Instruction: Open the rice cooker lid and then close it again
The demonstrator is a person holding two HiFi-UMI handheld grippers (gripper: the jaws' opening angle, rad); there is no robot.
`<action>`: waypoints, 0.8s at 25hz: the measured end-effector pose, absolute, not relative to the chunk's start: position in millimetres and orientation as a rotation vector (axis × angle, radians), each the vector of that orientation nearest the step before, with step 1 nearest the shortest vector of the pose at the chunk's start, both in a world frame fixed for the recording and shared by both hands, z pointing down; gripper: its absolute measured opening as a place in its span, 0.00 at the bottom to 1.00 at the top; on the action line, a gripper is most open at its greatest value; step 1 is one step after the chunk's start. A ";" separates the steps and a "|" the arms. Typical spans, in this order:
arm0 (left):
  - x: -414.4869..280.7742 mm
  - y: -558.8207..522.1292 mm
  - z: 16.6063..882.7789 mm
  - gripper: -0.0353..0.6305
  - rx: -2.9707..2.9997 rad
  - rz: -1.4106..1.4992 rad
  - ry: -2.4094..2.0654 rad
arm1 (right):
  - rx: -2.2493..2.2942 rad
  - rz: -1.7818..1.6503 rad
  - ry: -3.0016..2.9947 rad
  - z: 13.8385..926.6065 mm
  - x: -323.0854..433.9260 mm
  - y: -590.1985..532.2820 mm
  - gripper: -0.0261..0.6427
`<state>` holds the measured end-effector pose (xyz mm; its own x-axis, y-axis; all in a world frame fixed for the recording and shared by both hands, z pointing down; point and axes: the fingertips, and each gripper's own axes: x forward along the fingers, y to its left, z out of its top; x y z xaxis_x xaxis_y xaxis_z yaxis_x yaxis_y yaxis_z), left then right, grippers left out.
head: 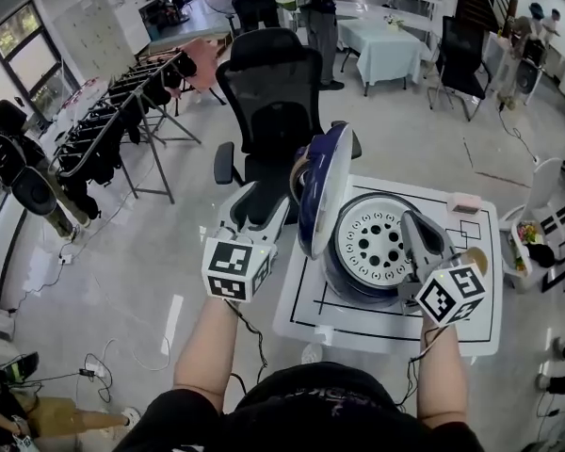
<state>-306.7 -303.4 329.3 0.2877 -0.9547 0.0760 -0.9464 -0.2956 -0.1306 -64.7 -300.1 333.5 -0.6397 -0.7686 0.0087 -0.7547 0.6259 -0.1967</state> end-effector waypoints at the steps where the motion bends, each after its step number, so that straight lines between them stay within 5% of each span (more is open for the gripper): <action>1: -307.8 -294.9 327.2 0.38 -2.457 -0.211 1.848 | -1.284 -0.282 2.770 333.6 -63.2 -296.1 0.04; 20: -178.4 -122.1 328.6 0.39 -2.501 -0.163 1.878 | -1.072 -0.285 2.848 330.4 6.0 -170.9 0.04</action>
<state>-178.4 -122.1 328.6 0.2755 -0.9582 0.0769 -0.9572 -0.2809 -0.0703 6.0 -170.9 330.4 -0.7508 -0.6604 -0.0137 -0.6446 0.7371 -0.2030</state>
